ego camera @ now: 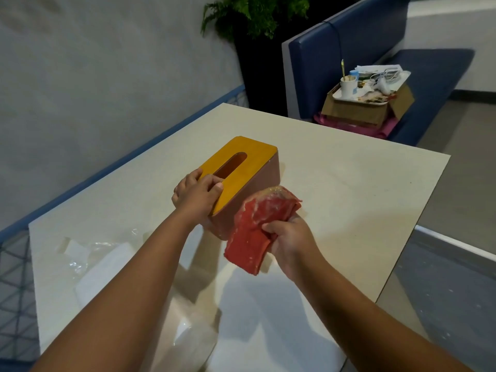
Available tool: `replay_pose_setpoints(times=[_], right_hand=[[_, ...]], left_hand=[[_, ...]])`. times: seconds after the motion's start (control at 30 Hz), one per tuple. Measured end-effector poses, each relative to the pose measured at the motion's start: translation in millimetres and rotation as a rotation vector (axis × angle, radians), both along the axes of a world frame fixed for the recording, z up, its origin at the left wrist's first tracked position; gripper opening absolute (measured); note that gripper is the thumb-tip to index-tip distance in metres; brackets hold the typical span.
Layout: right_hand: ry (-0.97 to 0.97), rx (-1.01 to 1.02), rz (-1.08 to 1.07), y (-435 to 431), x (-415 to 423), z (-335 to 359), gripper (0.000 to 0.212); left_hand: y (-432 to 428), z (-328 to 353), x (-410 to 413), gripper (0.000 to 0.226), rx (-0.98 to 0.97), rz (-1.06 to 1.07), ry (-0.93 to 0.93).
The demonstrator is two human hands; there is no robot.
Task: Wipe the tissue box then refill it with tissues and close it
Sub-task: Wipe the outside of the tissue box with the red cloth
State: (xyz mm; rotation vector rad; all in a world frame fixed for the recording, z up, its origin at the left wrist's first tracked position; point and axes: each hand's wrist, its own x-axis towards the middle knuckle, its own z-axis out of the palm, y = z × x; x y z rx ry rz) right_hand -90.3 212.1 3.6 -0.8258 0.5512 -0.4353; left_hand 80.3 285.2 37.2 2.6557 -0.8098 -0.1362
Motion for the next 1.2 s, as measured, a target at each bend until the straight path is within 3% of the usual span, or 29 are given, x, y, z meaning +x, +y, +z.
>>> replay_pose_setpoints(times=[0.2,0.33,0.4,0.57,0.67,0.8,1.03,1.2], right_hand=[[0.168,-0.039,-0.039,-42.7,-34.2,-3.5,0.053],[0.158,0.03,-0.05,-67.8,-57.8,-5.2,0.041],[0.158,0.047,-0.049,-77.1,-64.1,-6.7,0.039],[0.139,0.074,-0.02,-96.2,-65.3,-9.3,0.046],[0.17,-0.063,-0.049,-102.0,-52.6,-11.1,0.05],[0.189,-0.184,-0.152,-94.3,-21.3,-15.1,0.05],[0.151,-0.149,-0.402,-92.6,27.4,-19.9,0.05],[0.178,-0.179,-0.408,-85.4,53.7,-27.0,0.045]], left_hand=[[-1.3,-0.6,5.1,0.03,-0.109,0.042,0.032],[3.1,-3.7,9.0,0.037,-0.346,0.107,0.204],[4.3,-3.6,6.2,0.041,-0.393,0.128,0.2],[-0.8,-1.9,0.4,0.021,-0.265,0.081,0.048],[-1.2,-1.6,-1.0,0.026,-0.149,0.036,0.01],[1.4,-1.7,-3.0,0.027,-0.158,0.004,0.03],[4.0,3.2,-4.5,0.027,-0.147,0.038,0.139],[2.5,8.1,-9.7,0.034,-0.126,0.038,0.136]])
